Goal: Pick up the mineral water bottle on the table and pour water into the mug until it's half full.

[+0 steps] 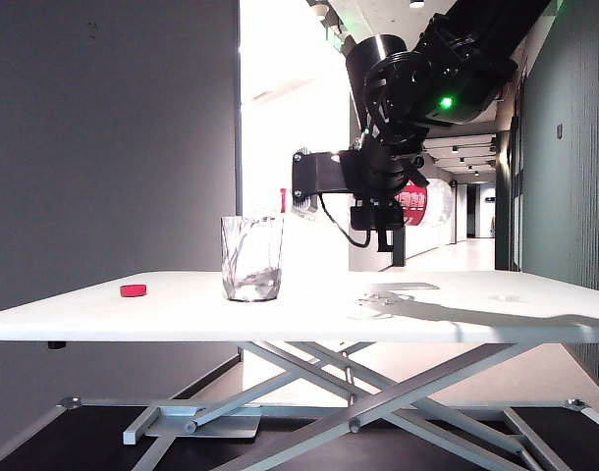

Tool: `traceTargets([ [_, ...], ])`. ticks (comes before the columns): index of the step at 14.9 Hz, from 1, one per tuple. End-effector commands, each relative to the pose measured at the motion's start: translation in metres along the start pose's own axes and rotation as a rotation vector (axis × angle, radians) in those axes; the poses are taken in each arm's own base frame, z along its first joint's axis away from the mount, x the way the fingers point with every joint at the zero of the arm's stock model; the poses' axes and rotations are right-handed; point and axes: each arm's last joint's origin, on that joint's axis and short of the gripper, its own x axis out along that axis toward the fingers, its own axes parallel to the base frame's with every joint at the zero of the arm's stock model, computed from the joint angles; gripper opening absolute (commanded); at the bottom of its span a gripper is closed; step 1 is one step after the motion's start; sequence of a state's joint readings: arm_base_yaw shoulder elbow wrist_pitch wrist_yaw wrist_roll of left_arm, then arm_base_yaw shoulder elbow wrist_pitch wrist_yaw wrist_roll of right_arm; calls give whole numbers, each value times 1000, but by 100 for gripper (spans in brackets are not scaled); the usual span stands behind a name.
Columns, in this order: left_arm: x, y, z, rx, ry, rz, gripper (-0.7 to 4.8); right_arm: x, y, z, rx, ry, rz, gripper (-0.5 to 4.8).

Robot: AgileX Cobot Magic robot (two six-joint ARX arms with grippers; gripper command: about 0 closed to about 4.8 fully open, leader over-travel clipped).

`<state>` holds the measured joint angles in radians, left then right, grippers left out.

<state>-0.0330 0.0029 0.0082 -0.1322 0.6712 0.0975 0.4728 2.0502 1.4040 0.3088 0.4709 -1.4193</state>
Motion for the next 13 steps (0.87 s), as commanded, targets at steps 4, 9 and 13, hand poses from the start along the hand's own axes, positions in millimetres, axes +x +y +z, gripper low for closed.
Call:
traceTargets([
  [4,0,0,0,-1,4,-7,-5,-5,-18,1,39,13,-92,220],
  [9,0,0,0,-1,4,-7,-5,-5,-18,1,21,14,-93,220],
  [13,0,0,0,-1,4,-7,-5,-5,-18,1,21,13,-92,220],
])
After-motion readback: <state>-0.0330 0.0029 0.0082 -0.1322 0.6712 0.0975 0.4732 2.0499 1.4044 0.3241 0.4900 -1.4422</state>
